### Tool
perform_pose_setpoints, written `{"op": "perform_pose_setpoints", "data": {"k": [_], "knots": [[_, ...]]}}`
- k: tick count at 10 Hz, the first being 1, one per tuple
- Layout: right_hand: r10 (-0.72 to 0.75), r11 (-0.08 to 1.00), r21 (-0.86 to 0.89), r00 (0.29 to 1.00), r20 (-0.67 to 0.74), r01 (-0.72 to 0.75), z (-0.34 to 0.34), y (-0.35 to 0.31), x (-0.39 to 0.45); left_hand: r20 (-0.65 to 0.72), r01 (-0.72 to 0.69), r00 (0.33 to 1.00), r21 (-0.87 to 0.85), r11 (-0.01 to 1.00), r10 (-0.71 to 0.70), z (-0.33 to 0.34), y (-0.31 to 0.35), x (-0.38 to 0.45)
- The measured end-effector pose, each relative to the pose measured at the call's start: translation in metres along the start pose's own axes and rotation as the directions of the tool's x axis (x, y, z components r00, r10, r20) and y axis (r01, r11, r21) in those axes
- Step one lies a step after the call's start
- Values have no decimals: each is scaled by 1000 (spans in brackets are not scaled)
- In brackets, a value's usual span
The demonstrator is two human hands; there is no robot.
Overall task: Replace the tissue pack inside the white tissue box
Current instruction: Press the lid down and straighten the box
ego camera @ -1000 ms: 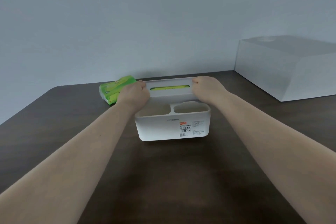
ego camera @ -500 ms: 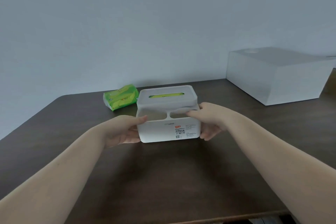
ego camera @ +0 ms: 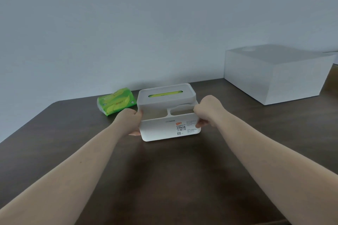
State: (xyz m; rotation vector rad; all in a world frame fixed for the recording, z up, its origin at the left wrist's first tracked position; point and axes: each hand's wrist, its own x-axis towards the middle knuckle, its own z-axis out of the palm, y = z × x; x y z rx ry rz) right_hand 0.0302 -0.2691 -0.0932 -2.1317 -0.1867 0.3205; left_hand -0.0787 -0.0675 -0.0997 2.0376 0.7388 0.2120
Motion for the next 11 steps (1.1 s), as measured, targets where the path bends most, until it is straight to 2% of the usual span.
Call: {"op": "perform_pose_setpoints", "data": {"k": [1,2,3,5,7,9,10,11], "knots": [[10,980,197,994,-111,12,-19,12,26,-53,-51,997,3,999,51,26,17,29],[17,954,295,976,-215,48,-44,22,62,-20,-86,996,0,996,86,63,42,64],[24,943,323,951,-307,80,-64,33,98,-7,-96,995,25,995,96,98,73,101],[-6,983,162,900,-436,85,-83,39,164,-27,-162,986,91,983,165,145,120,160],[-79,996,-73,835,-545,47,-98,44,202,-55,-221,972,126,967,229,181,139,196],[-115,992,-109,797,-593,62,-90,44,199,-108,-237,961,144,961,253,187,143,201],[-112,993,-95,842,-527,72,-88,47,186,-88,-253,960,128,959,265,187,138,197],[-135,989,-14,863,-487,147,-102,48,151,-67,-223,972,66,973,227,188,120,184]]}}
